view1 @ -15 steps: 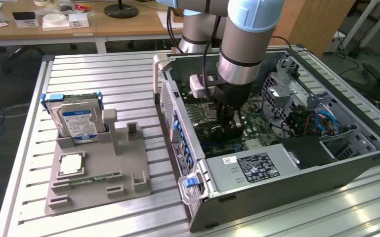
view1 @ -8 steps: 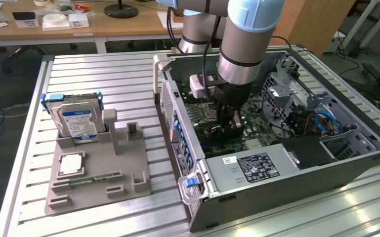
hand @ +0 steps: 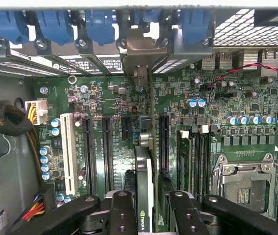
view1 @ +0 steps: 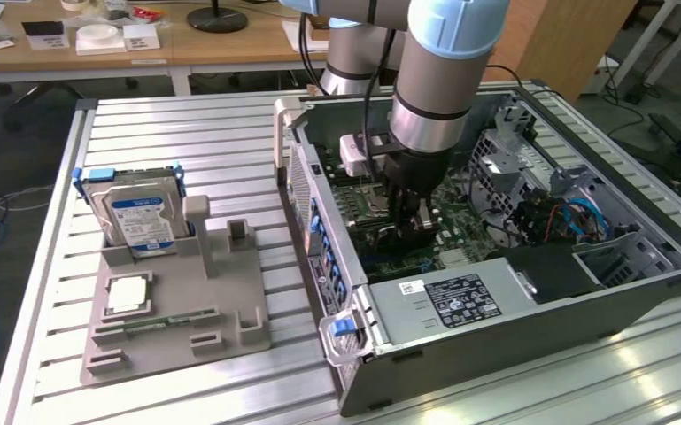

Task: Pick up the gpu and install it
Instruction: 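Insert the gpu into the slot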

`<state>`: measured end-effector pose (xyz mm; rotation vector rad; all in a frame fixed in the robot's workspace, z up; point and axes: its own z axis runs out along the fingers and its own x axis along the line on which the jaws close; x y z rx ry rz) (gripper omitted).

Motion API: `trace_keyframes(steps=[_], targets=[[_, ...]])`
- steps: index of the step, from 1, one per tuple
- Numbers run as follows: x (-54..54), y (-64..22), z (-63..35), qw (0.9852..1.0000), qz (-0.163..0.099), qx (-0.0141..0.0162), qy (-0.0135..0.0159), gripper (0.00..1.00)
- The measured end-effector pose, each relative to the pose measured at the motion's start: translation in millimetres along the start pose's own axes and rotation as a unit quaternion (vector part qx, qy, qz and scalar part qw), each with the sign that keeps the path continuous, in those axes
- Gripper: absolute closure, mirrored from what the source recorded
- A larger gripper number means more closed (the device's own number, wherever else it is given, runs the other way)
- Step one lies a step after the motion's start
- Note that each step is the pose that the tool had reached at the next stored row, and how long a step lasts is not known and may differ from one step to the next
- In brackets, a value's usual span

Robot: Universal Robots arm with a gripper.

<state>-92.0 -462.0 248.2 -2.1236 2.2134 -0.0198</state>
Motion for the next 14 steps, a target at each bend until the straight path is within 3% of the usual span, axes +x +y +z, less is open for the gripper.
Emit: trace_keyframes(steps=[4, 14], targets=[[0.0, 0.0, -0.1, 1.0000, 0.000, -0.0001, 0.0001, 0.73], [0.1, 0.2, 1.1, 1.0000, 0.000, -0.0001, 0.0001, 0.73]])
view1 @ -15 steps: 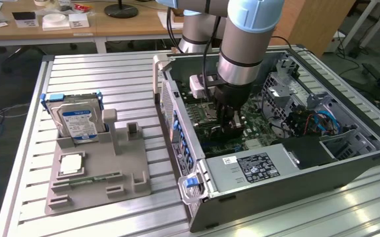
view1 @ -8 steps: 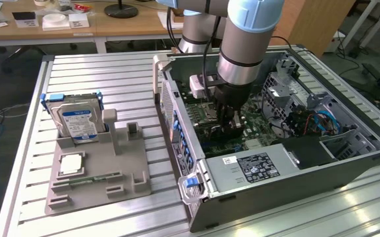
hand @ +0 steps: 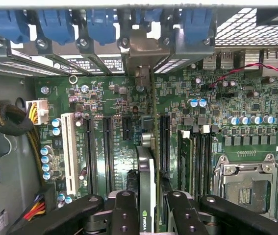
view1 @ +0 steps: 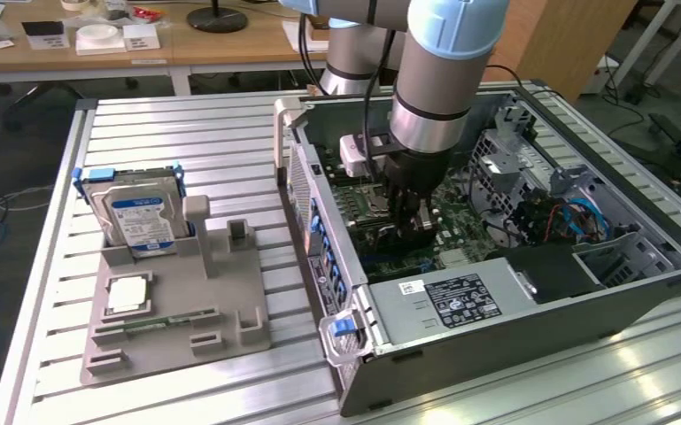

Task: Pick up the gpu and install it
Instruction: 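Insert the gpu into the slot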

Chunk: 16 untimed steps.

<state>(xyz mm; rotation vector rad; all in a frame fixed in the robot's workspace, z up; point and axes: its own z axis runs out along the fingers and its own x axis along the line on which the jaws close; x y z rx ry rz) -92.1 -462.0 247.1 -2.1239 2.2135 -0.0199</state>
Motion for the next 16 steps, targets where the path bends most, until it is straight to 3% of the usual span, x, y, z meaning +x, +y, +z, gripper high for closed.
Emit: trace_keyframes(steps=[16], targets=[[0.2, 4.6, 0.9, 1.0000, 0.000, 0.0011, -0.0001, 0.73]])
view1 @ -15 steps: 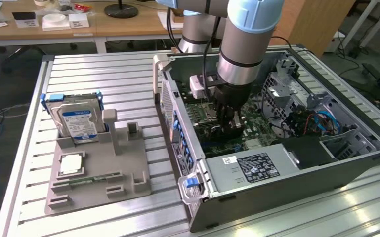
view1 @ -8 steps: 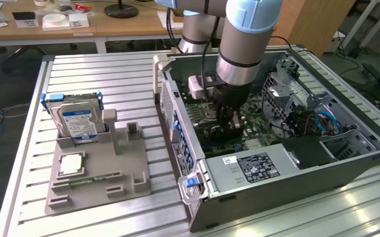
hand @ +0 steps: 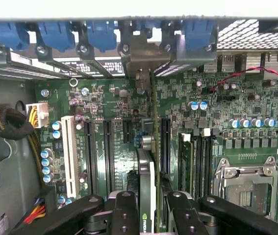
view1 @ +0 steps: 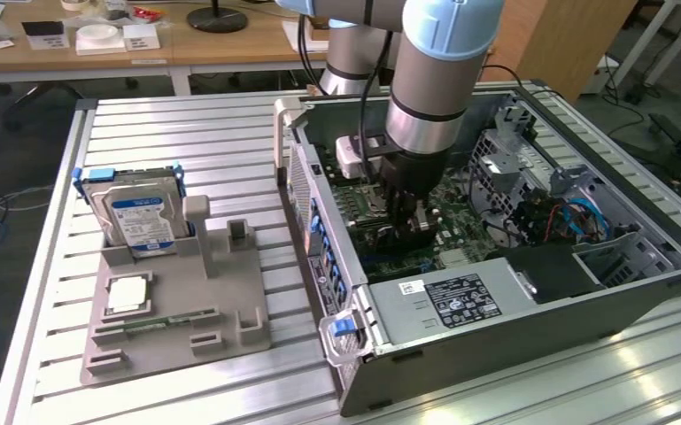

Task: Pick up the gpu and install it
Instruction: 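Insert the gpu into the slot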

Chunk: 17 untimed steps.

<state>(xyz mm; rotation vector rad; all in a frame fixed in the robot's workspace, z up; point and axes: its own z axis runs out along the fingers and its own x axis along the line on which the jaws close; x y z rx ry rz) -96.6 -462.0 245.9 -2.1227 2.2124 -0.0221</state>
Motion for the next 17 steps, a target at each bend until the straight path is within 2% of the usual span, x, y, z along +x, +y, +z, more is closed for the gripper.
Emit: trace_keyframes(steps=[17], targets=[[0.1, 0.1, 2.1, 1.0000, 0.000, 0.0000, -0.0001, 0.73]])
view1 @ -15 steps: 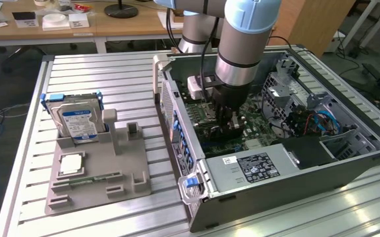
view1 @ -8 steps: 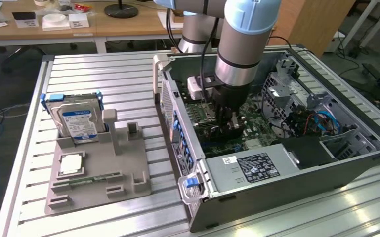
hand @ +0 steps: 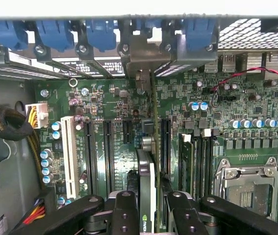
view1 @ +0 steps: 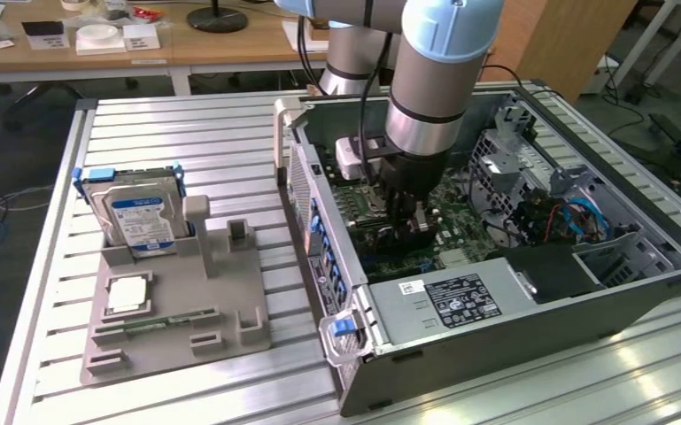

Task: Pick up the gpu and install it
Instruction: 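Insert the gpu into the slot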

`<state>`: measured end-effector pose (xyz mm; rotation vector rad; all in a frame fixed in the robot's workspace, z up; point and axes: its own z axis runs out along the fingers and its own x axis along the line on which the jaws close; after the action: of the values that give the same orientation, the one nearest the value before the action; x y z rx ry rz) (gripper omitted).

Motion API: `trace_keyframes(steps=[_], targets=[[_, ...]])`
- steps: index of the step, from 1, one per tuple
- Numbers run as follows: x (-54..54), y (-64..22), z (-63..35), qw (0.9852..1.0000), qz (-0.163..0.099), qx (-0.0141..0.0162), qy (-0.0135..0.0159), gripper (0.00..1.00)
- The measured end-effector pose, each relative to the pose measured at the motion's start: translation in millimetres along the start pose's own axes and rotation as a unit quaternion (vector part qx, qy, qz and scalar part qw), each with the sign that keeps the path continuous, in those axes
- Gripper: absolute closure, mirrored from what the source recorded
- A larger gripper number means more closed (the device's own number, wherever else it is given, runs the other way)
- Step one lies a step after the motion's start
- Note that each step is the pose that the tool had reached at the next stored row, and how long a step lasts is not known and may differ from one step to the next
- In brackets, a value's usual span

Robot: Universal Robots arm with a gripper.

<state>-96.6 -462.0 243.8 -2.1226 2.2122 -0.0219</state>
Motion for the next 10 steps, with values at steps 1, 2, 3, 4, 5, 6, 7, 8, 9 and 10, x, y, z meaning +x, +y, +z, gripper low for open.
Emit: trace_keyframes(steps=[1, 2, 3, 4, 5, 6, 7, 8, 9, 10], targets=[[0.0, 0.0, 0.0, 1.0000, 0.000, 0.0000, 0.0000, 0.73], [0.0, 0.0, 0.0, 1.0000, 0.000, -0.0001, 0.0000, 0.73], [0.0, 0.0, 0.0, 1.0000, 0.000, 0.0000, 0.0000, 0.73], [0.0, 0.0, 0.1, 1.0000, 0.000, 0.0000, 0.0000, 0.73], [0.0, 0.0, 0.5, 1.0000, 0.000, 0.0000, -0.0002, 0.73], [0.0, 0.1, 1.3, 1.0000, 0.000, 0.0001, -0.0009, 0.73], [0.0, 0.1, 1.3, 1.0000, 0.000, 0.0001, -0.0009, 0.73], [0.0, 0.1, 1.3, 1.0000, 0.000, 0.0001, -0.0009, 0.73], [0.0, 0.1, 1.3, 1.0000, 0.000, 0.0000, -0.0009, 0.73], [0.0, 0.1, 1.3, 1.0000, 0.000, 0.0000, -0.0009, 0.73]])
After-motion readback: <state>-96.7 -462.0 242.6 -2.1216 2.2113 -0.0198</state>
